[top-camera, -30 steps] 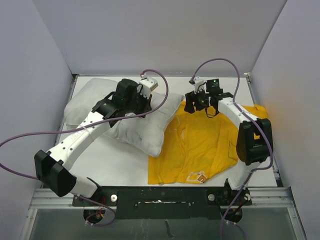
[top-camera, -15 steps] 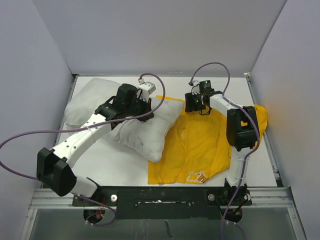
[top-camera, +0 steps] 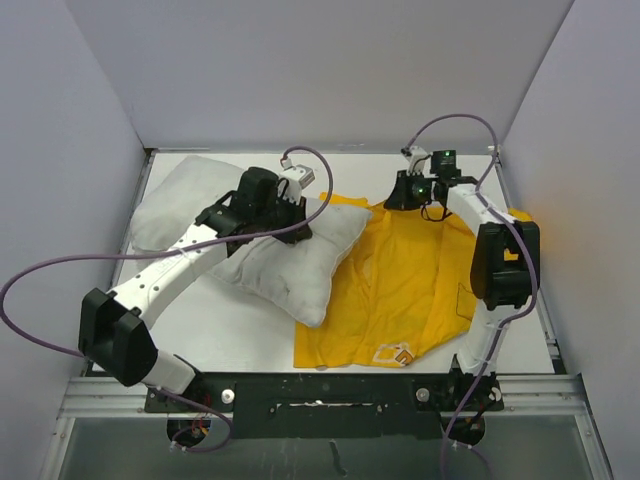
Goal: Put the pillow into the pillowcase
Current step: Stuff the pillow into the pillowcase.
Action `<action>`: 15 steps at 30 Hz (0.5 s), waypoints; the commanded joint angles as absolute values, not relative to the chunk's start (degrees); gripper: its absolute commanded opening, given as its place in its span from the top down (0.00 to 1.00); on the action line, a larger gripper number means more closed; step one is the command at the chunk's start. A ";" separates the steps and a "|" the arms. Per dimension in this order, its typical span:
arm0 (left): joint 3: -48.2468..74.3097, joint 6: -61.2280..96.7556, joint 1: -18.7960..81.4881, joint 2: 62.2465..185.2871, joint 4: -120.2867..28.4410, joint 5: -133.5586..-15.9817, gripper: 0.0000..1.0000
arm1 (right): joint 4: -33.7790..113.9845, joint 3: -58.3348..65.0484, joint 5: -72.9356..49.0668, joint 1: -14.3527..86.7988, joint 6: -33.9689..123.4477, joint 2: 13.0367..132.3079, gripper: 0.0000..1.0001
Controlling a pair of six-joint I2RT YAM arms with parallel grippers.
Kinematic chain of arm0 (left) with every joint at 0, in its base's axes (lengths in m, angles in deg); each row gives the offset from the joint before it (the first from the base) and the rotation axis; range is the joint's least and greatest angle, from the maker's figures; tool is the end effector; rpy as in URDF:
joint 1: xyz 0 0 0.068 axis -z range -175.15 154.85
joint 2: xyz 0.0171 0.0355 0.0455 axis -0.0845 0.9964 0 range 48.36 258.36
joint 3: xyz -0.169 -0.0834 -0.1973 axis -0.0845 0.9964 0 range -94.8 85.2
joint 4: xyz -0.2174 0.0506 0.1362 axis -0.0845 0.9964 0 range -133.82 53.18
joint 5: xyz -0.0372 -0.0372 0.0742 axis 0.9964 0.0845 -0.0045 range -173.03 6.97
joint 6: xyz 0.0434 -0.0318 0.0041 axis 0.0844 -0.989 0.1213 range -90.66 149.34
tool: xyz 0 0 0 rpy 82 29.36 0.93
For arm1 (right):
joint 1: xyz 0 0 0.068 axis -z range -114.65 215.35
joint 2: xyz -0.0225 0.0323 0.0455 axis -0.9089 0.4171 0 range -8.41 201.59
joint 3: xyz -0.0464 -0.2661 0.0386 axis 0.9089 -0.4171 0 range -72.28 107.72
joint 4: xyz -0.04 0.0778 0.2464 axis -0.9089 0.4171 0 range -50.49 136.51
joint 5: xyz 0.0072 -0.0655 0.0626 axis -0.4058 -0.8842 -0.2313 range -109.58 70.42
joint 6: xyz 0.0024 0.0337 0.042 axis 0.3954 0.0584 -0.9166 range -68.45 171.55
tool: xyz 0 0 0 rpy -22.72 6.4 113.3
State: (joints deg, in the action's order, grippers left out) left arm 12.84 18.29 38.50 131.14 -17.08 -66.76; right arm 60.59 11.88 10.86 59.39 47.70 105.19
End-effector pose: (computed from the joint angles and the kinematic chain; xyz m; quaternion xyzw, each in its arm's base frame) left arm 0.2649 -0.1884 0.3248 0.2355 0.8570 -0.2848 0.3592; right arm 0.4309 0.0631 0.2065 -0.1053 0.9065 0.2740 0.3035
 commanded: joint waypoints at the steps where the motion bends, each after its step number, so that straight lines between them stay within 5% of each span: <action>1: 4.95 19.05 38.61 136.03 -20.91 -60.99 1.00 | 58.22 10.79 30.79 62.06 51.16 97.51 1.00; 15: -5.83 27.89 46.04 143.81 -9.42 -56.60 1.00 | 67.68 18.38 34.28 60.60 56.80 97.82 1.00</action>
State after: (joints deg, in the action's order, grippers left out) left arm -0.31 24.20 44.18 142.49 -11.20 -60.68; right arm 66.45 14.44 31.08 60.81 55.00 98.22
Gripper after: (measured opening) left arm 0.038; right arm 0.030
